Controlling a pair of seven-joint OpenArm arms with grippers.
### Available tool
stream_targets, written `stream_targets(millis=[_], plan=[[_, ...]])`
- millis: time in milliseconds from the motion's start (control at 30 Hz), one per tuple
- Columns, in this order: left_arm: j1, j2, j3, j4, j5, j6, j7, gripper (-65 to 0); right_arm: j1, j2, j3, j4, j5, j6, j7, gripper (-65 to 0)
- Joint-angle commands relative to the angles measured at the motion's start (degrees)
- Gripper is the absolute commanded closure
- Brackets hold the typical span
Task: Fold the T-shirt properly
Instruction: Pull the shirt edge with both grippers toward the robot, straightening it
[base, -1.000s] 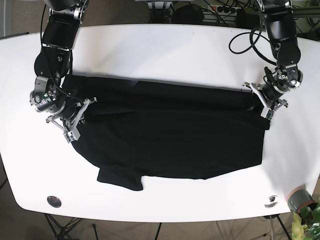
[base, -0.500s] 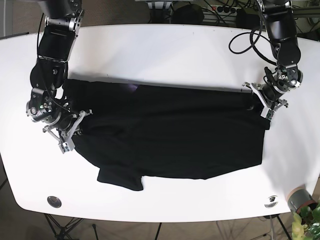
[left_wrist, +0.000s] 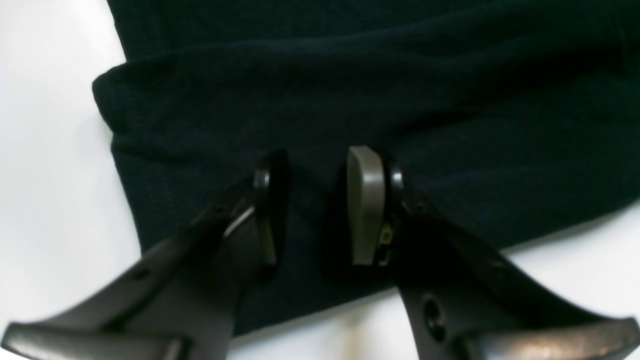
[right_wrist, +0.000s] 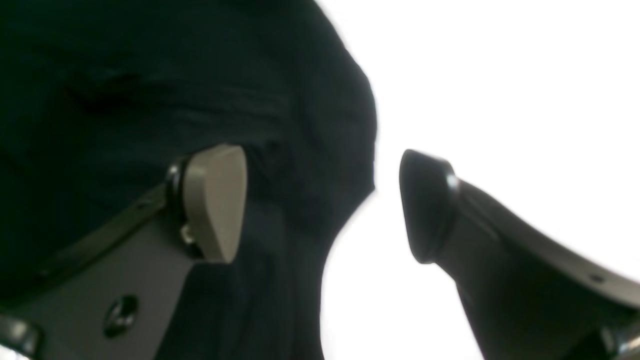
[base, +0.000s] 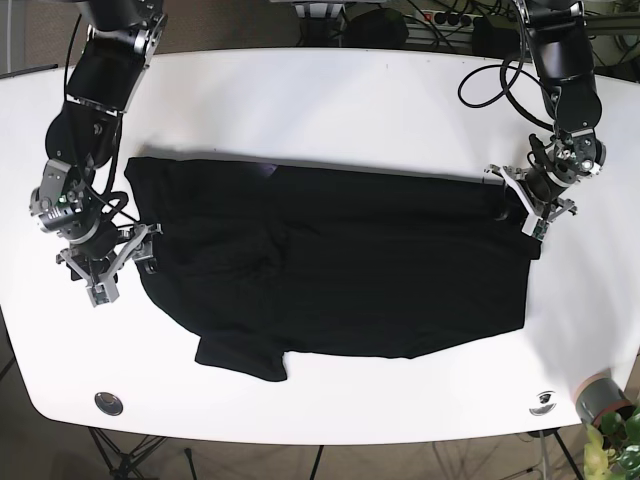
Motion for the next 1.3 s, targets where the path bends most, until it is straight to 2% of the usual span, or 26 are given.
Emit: stream_targets(millis=[0, 100, 200, 400, 600, 767, 833, 1033, 1100, 1267], plan=[[-0.42, -1.08, -0.15, 0.38, 1.29, 0.34, 1.16, -17.4, -1.80, 0.00, 0.73, 4.37, 0.64, 0.21, 1.03, -46.0], [-0.51, -1.08, -0.15, 0.55, 1.29, 0.34, 1.33, -17.6, -4.88, -0.53, 3.01, 6.56, 1.16, 0.21, -0.20, -46.0], [-0.59, -1.08, -0.32, 0.82, 1.20, 0.34, 1.42, -17.6, -7.95, -3.25, 6.44, 8.32, 0.99, 0.21, -2.40, -46.0], [-2.88, -1.08, -0.41, 0.99, 1.11, 0.34, 2.21, -17.8, -12.70, -6.59, 11.80, 9.99, 0.72, 0.30, -2.49, -46.0], [-5.78, -1.16, -0.50, 0.99, 1.02, 0.34, 6.70, -17.8, -15.34, -7.12, 13.82, 9.38, 0.64, 0.30, -2.49, -46.0], [-6.66, -1.16, -0.50, 2.14, 1.02, 0.34, 7.75, -17.9, -16.57, -7.65, 13.74, 9.02, 1.25, 0.30, -2.84, -46.0], [-6.48, -1.16, -0.50, 3.54, 1.02, 0.34, 8.02, -20.1, -16.74, -8.53, 13.74, 9.02, 1.25, 0.56, -3.63, -46.0], [-6.04, -1.16, -0.50, 8.03, 1.02, 0.38, 8.81, -35.8, -17.27, -10.55, 13.65, 8.41, 1.25, 0.73, -4.60, -46.0], [-5.69, -1.08, -0.50, 8.82, 1.02, 0.38, 8.81, -37.1, -17.27, -11.60, 13.82, 6.83, 0.90, 0.73, -4.60, -46.0], [-5.34, -1.08, -1.82, 10.75, 0.94, 0.38, 8.81, -37.1, -16.83, -11.69, 13.82, 3.13, 1.16, 0.73, -4.25, -45.3]])
